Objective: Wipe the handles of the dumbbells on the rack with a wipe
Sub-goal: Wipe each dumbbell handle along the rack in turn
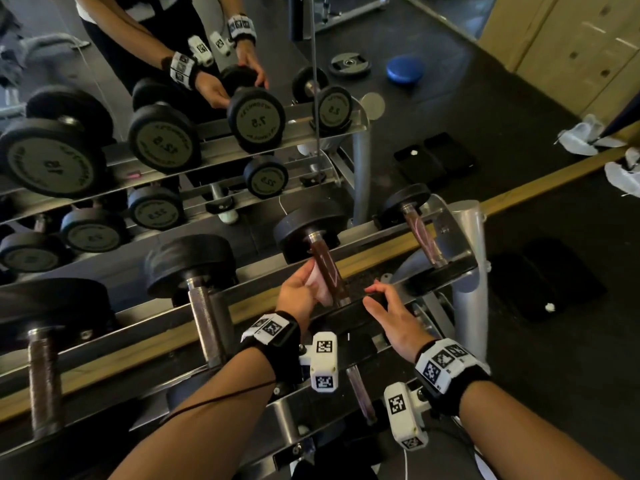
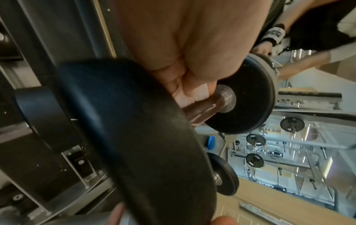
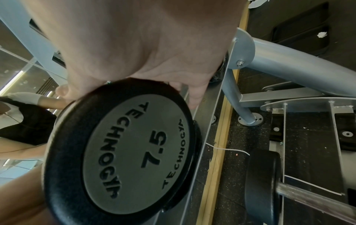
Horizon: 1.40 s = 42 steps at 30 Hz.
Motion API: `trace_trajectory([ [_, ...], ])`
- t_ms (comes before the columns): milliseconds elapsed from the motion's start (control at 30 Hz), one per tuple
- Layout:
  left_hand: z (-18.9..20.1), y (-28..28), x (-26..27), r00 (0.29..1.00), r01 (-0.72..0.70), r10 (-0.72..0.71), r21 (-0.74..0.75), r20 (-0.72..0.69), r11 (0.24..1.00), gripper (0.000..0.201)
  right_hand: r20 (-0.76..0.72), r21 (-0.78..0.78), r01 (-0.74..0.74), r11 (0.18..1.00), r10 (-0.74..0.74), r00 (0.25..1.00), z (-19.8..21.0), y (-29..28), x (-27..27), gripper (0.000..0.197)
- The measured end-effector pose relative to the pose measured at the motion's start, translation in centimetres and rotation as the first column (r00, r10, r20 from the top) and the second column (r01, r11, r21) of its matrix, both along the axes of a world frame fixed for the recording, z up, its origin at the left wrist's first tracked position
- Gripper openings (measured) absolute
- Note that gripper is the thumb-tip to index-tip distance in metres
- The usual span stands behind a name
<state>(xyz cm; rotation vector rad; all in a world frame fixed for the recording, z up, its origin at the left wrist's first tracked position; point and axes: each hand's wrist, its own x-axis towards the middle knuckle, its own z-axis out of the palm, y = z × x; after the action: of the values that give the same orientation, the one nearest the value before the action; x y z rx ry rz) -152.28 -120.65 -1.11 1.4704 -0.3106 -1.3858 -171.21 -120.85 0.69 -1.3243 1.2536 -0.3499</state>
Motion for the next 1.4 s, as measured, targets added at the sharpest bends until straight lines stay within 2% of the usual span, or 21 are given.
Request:
trace_trajectory([
  [100, -0.2, 0.3, 0.8, 0.999, 0.024, -0.023, 0.029, -0.022, 0.999, 0.049, 0.005, 0.007, -0.006, 1.000, 0.006, 1.000, 0.1, 0.0, 0.0, 0.025],
  [200, -0.1, -0.7, 1.9, 0.997, -0.068, 0.071, 0.063, -0.043, 0.996, 0.057, 0.000, 0.008, -0.010, 1.000, 0.010, 1.000, 0.0, -0.1, -0.1, 0.025],
  [300, 0.3, -2.2, 2.1, 0.990, -0.129, 0.132, 0.048, -0.054, 0.990, 0.049, 0.006, 0.004, -0.007, 1.000, 0.007, 1.000, -0.3, -0.1, -0.1, 0.027],
  [433, 0.9, -2.5, 0.4, 0.997, -0.060, 0.060, -0.016, -0.043, 0.998, 0.023, 0.018, -0.007, 0.008, 1.000, -0.008, 1.000, -1.0, -0.2, -0.2, 0.030],
  [633, 0.5, 0.7, 0.7, 0.998, 0.065, -0.065, 0.025, 0.002, 0.998, 0.044, 0.058, -0.006, 0.009, 1.000, -0.009, 0.998, -1.5, -0.3, -0.4, 0.025],
  [733, 0.6, 1.2, 1.9, 0.997, 0.026, -0.023, 0.049, -0.068, 0.998, 0.040, 0.060, 0.002, 0.013, 1.000, -0.013, 0.998, -1.3, -0.3, -0.2, 0.025],
  [867, 1.8, -0.7, 2.4, 0.998, -0.042, 0.043, 0.026, -0.039, 0.999, 0.028, 0.050, 0.009, 0.016, 1.000, -0.016, 0.999, -1.3, -0.3, -0.2, 0.023],
  [933, 2.2, -1.7, 1.9, 0.998, -0.048, 0.051, 0.062, -0.047, 0.997, 0.033, 0.045, 0.004, 0.014, 1.000, -0.014, 0.999, -1.3, -0.3, -0.2, 0.024],
  [1133, 2.0, -0.9, -0.1, 0.998, 0.043, -0.040, 0.051, -0.042, 0.998, 0.033, 0.058, -0.001, 0.028, 1.000, -0.028, 0.998, -1.6, -0.3, -0.2, 0.023],
  [1300, 1.8, 1.4, 0.6, 0.981, 0.071, -0.057, 0.069, -0.186, 0.995, 0.028, 0.075, 0.007, 0.019, 1.000, -0.019, 0.997, -1.7, -0.3, -0.2, 0.020],
  [1400, 2.3, 0.6, 2.4, 0.973, 0.033, -0.018, 0.064, -0.231, 0.997, 0.026, 0.078, 0.012, 0.016, 1.000, -0.017, 0.997, -1.7, -0.4, -0.1, 0.019],
])
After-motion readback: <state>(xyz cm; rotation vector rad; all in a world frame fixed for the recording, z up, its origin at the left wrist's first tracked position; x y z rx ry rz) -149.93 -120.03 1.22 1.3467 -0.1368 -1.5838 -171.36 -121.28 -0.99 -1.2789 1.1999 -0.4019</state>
